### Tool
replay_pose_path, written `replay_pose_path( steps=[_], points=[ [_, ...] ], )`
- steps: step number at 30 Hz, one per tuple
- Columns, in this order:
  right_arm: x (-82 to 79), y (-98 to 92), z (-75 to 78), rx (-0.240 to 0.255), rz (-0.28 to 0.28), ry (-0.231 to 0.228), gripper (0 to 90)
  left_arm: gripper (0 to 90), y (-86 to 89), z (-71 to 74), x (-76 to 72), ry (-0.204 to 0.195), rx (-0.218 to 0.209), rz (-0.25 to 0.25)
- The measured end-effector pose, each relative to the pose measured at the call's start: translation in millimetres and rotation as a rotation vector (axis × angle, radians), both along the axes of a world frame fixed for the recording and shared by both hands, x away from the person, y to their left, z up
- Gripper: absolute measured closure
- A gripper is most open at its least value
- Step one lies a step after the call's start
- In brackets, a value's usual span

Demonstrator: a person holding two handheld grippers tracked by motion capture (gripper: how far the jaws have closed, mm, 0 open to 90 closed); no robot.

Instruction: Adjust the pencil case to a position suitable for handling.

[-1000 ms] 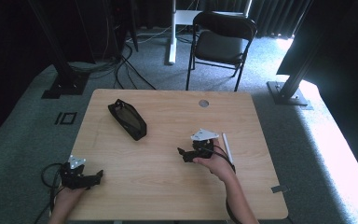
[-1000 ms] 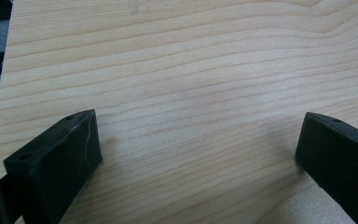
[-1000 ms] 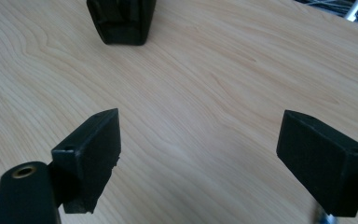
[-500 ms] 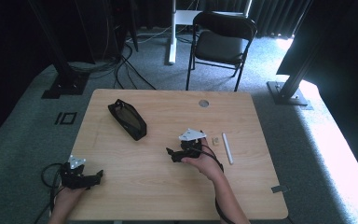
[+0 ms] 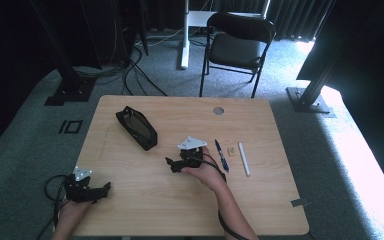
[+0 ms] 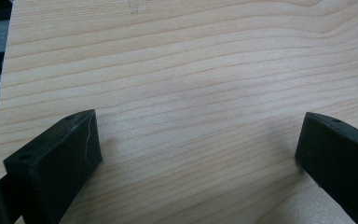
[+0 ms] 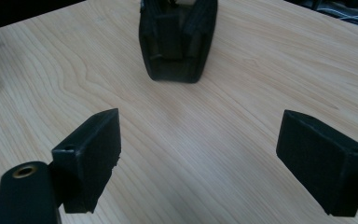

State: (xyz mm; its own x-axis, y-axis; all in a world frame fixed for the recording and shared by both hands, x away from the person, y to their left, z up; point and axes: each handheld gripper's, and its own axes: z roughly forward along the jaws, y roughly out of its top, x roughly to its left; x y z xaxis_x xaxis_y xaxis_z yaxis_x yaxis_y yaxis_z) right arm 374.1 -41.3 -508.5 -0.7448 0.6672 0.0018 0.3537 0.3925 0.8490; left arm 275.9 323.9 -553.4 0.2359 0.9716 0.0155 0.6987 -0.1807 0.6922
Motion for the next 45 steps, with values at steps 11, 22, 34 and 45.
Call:
replay_pose_path(
  steps=[11,22,34,45],
  points=[
    [8.7,29.5,-0.5,0.000,0.017,-0.008,13.6,0.4,0.0,0.0,0.0,0.000,0.000,0.000],
    [18.6,54.9,-4.0,0.009,0.029,0.005,13.6,0.4,0.0,0.0,0.0,0.000,0.000,0.000],
    [31.4,72.5,-6.1,0.009,0.002,-0.012,14.8,0.4,0.0,0.0,0.0,0.000,0.000,0.000],
    [41.5,82.5,-3.7,-0.009,-0.032,-0.046,35.4,0.4,0.0,0.0,0.0,0.000,0.000,0.000]
  ],
)
